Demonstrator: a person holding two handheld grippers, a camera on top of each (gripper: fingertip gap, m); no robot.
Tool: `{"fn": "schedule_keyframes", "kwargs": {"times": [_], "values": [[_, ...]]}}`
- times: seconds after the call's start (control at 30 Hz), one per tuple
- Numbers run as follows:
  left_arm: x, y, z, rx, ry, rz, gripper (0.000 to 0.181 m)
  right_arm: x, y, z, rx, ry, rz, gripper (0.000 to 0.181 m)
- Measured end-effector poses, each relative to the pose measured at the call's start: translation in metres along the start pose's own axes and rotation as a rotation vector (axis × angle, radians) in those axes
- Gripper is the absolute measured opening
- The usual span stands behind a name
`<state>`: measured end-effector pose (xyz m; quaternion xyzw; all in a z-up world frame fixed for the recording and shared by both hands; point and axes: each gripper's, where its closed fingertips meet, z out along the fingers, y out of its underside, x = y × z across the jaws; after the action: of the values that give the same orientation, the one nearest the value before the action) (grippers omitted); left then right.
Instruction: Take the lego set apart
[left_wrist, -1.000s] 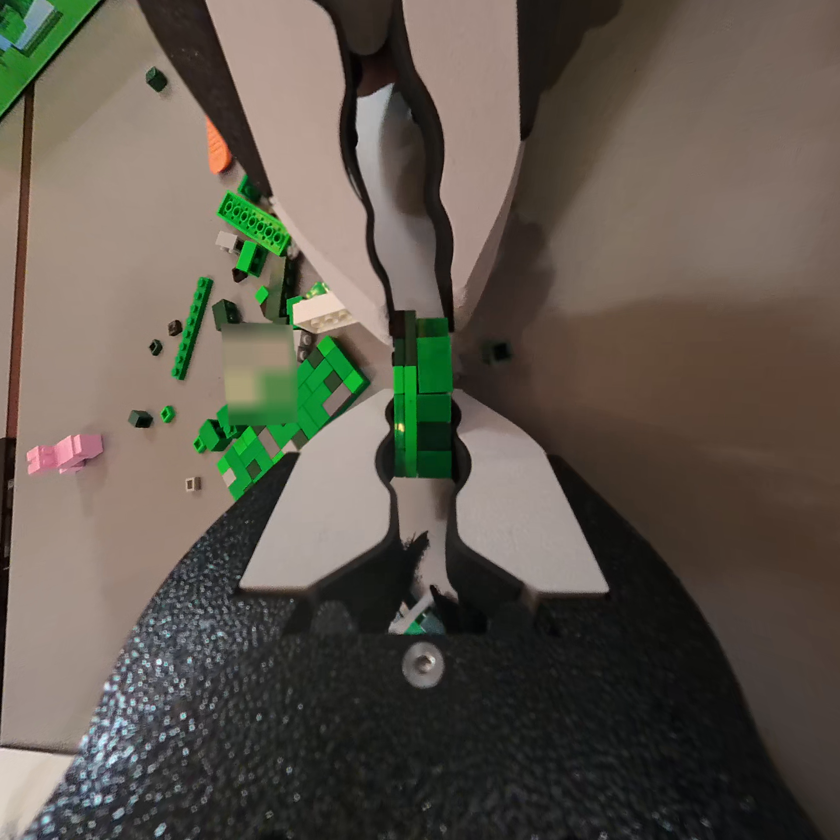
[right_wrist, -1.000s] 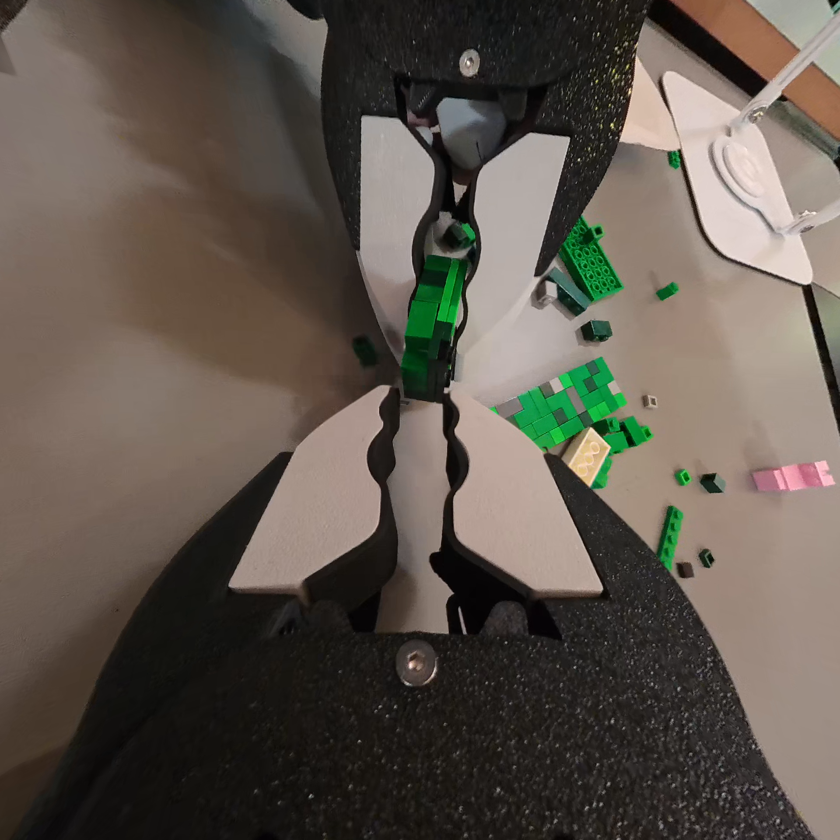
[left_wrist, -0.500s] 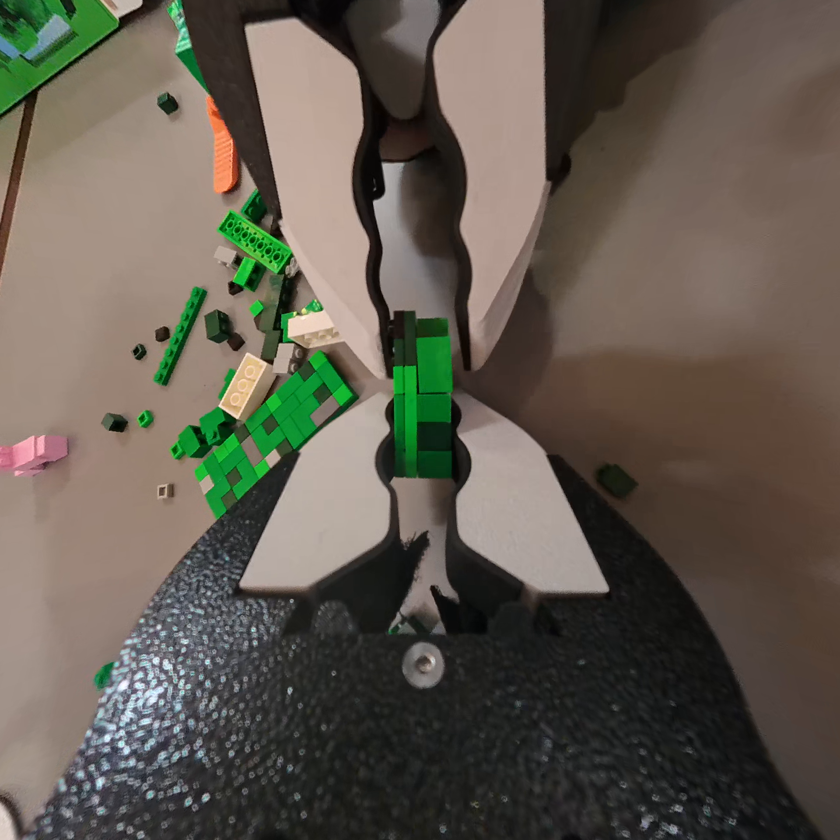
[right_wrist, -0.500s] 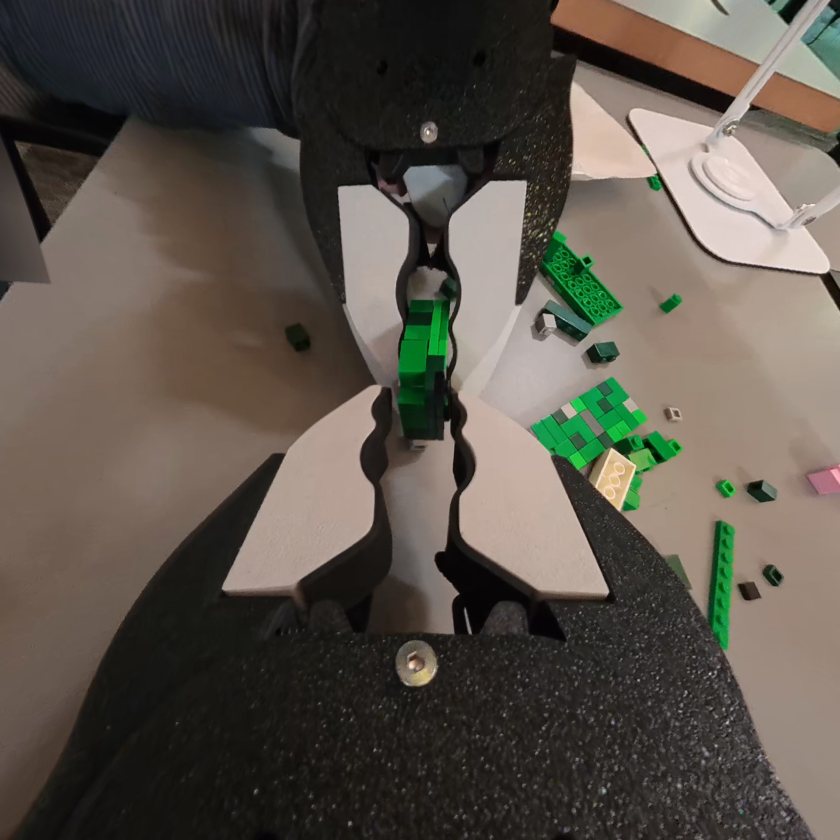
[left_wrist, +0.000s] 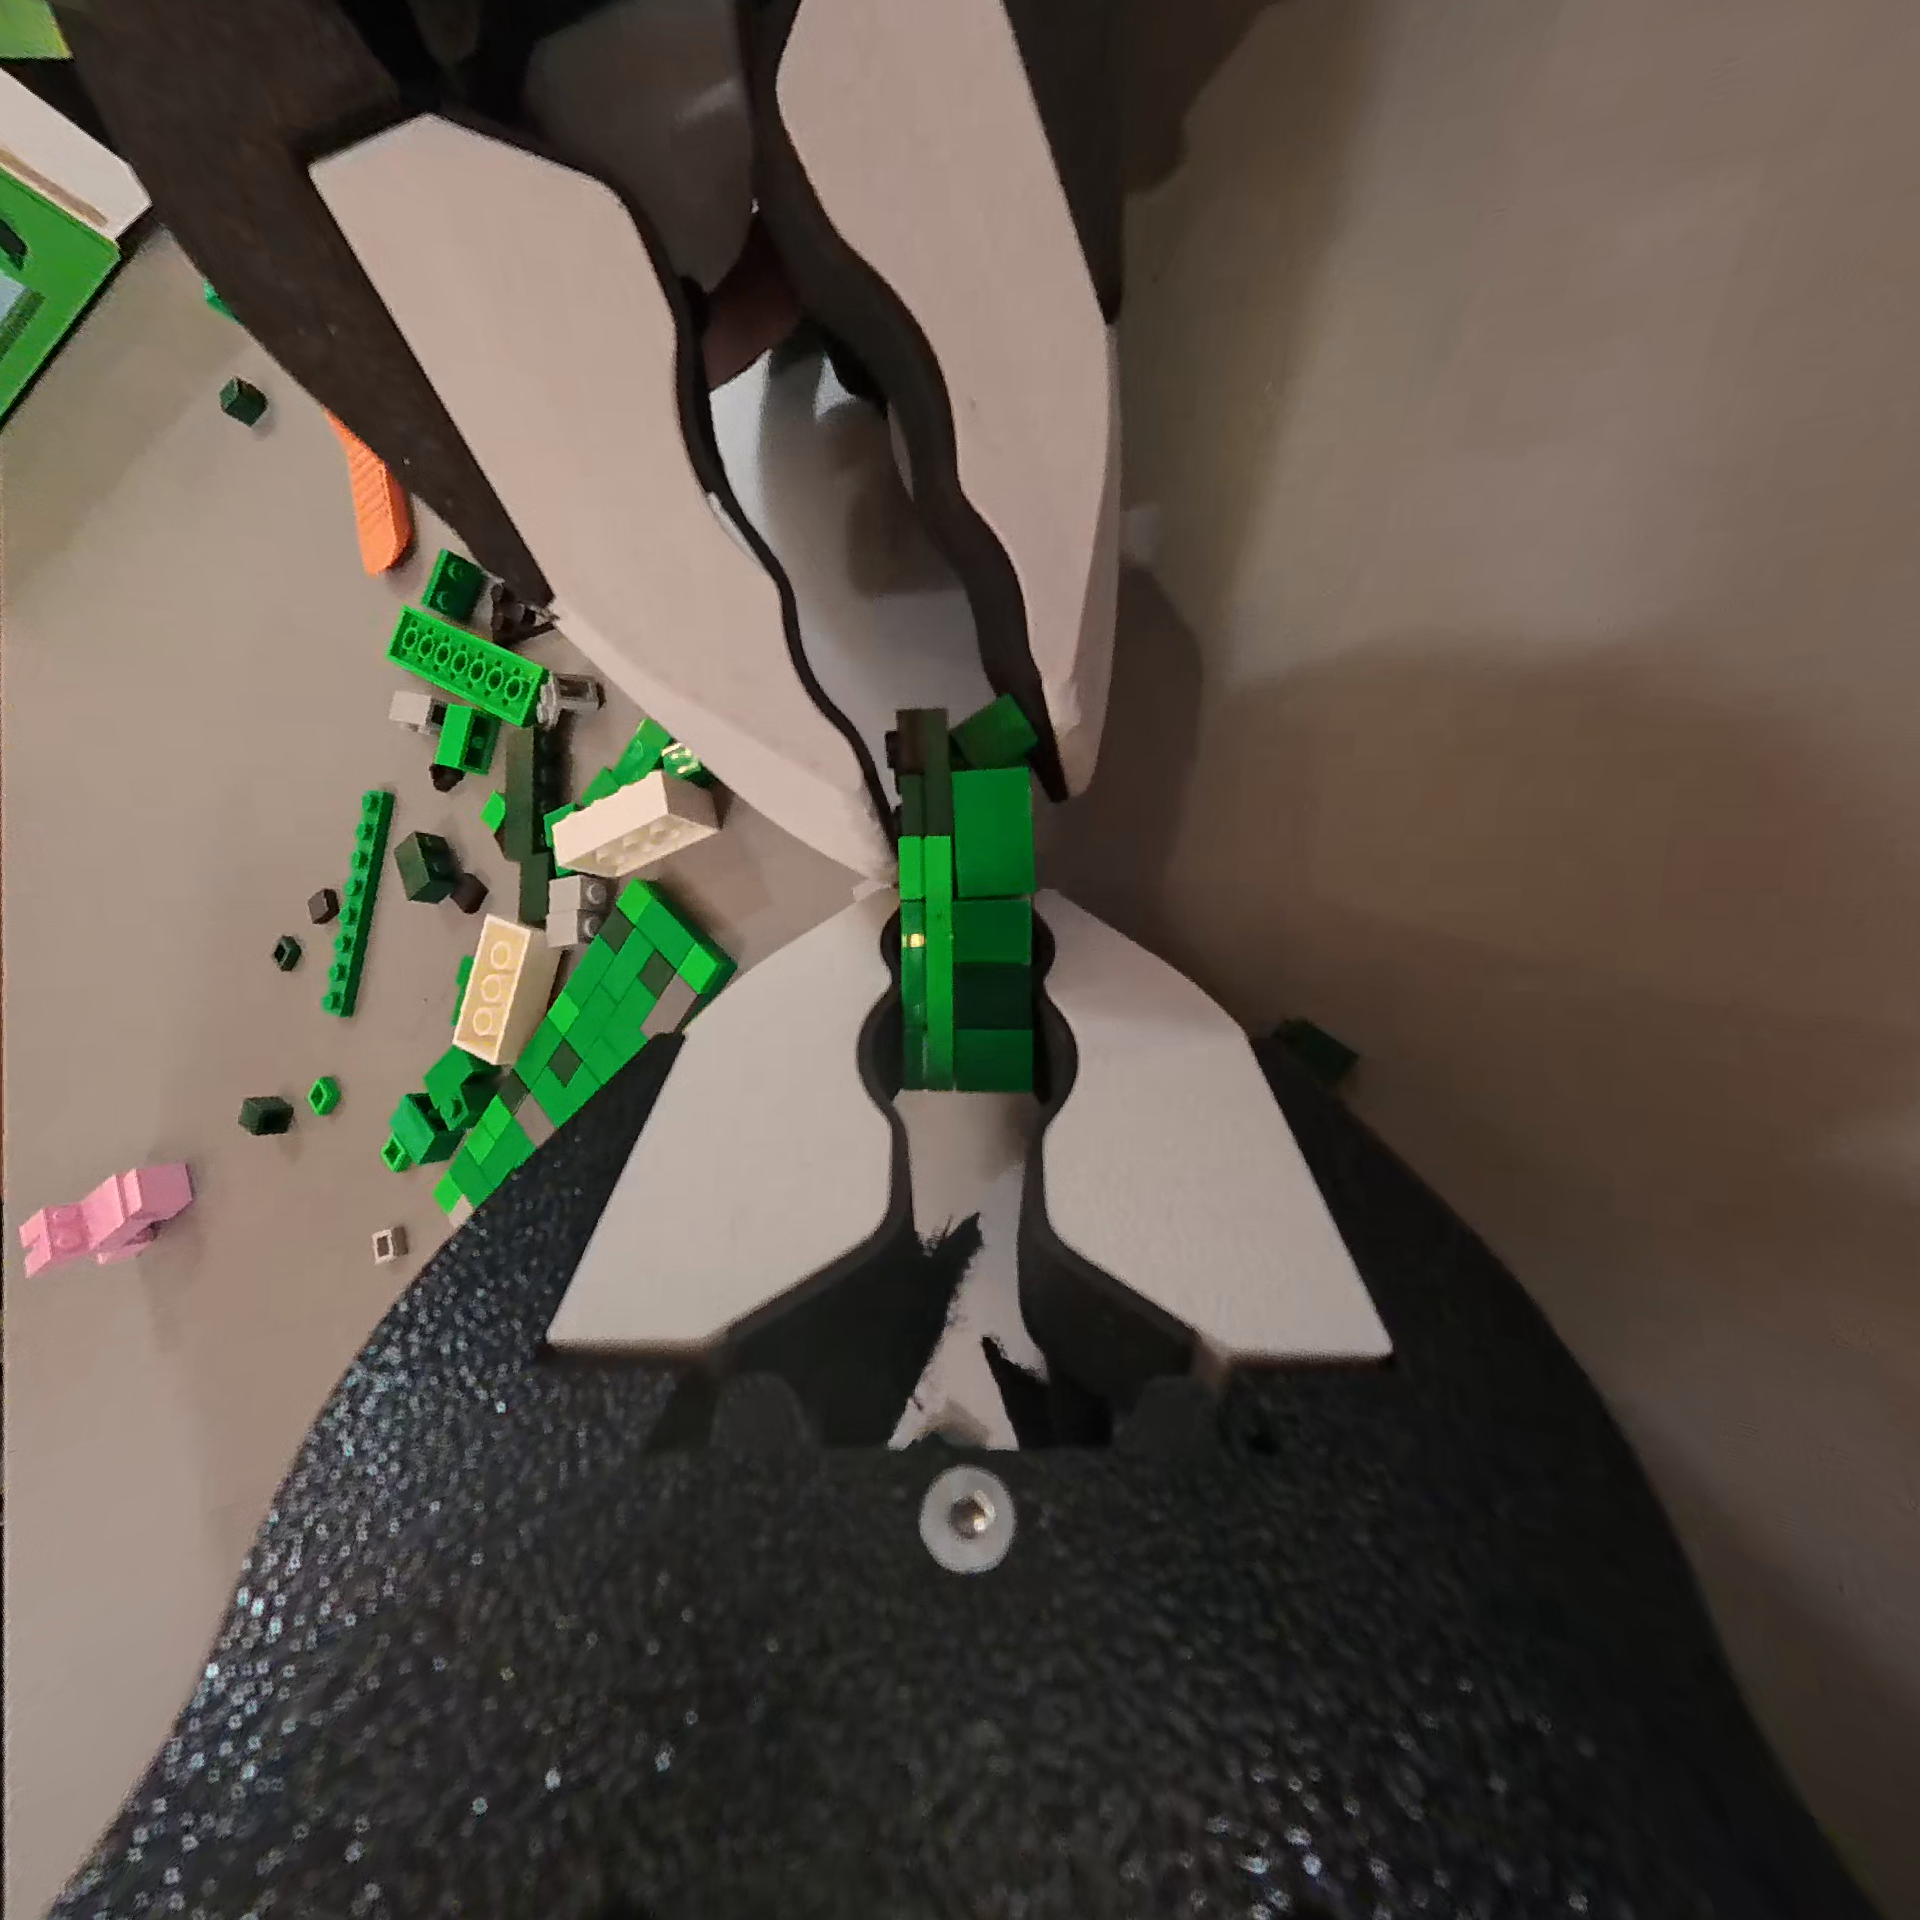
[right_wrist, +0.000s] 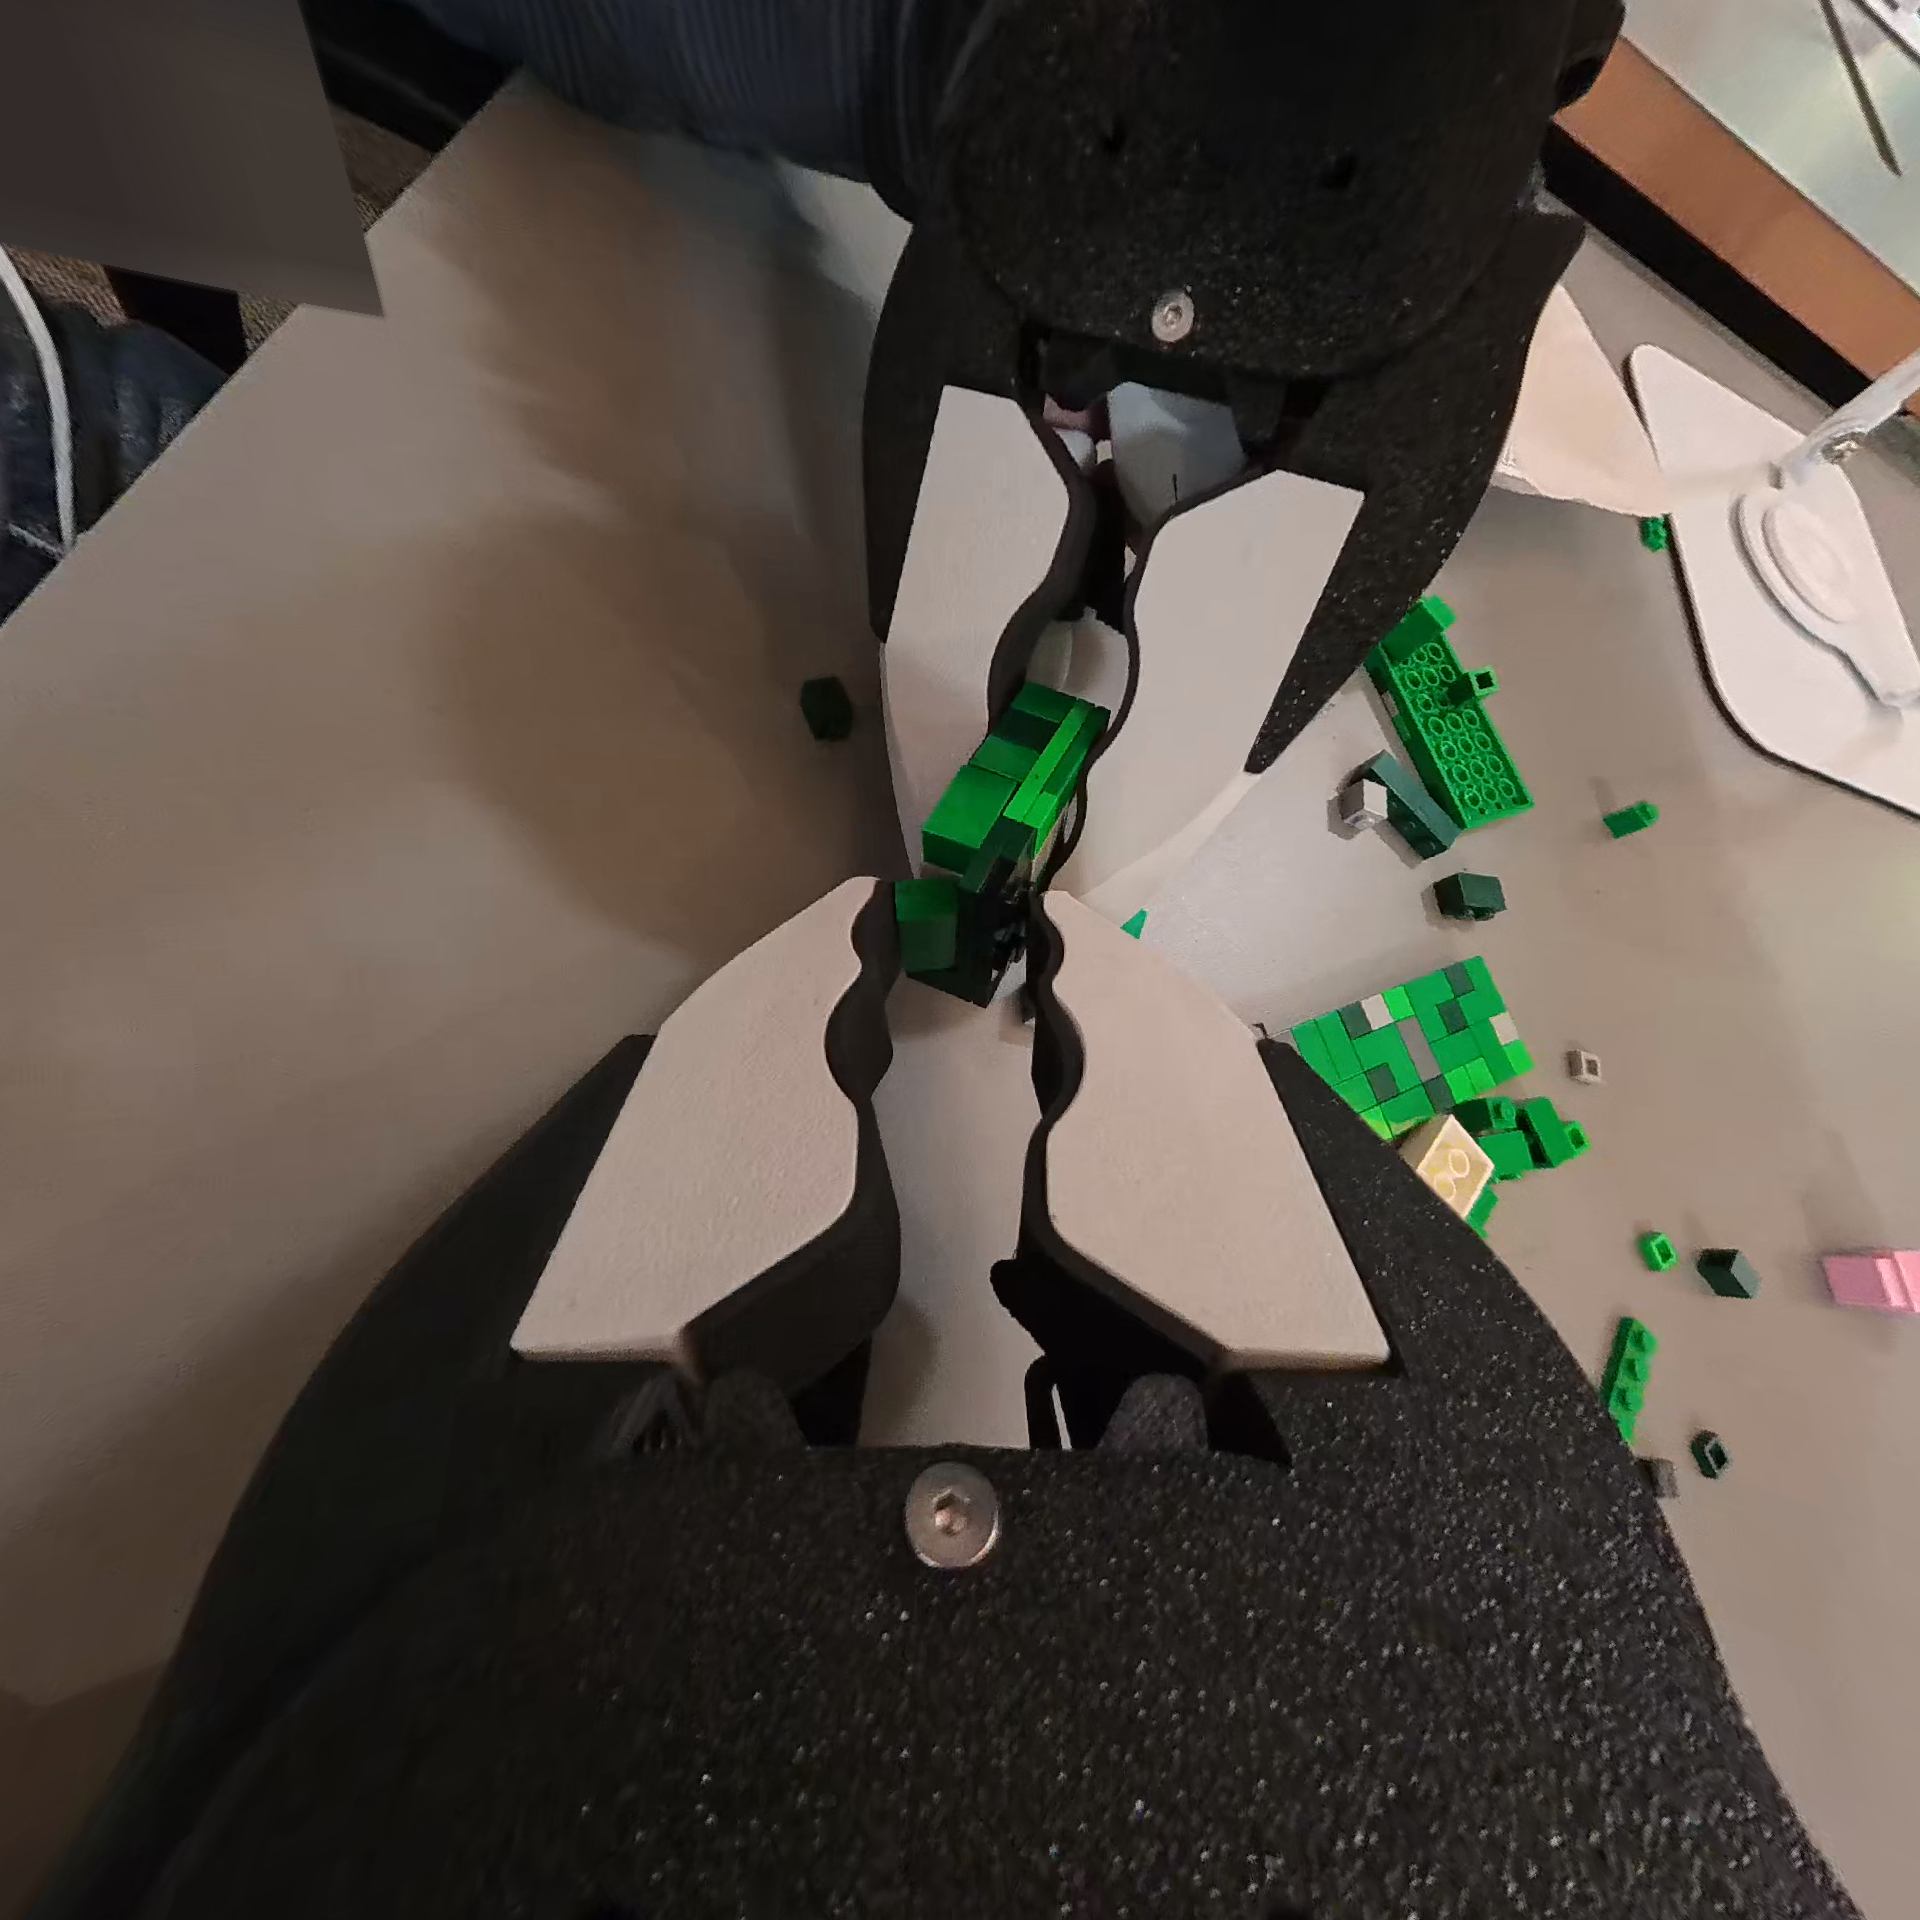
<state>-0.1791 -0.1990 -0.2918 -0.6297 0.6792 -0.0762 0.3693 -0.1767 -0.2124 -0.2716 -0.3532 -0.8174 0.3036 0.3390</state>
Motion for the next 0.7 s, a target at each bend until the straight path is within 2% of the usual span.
{"fn": "schedule_keyframes", "kwargs": {"times": [0.37, 0.7], "values": [[-0.003, 0.007, -0.003, -0.009, 0.002, -0.07, 0.017, 0.002, 0.018, 0.002, -0.089, 0.062, 0.08, 0.025], [-0.002, 0.004, -0.002, -0.002, 0.003, -0.093, 0.017, 0.009, 0.013, 0.005, -0.057, 0.109, 0.155, 0.024]]}}
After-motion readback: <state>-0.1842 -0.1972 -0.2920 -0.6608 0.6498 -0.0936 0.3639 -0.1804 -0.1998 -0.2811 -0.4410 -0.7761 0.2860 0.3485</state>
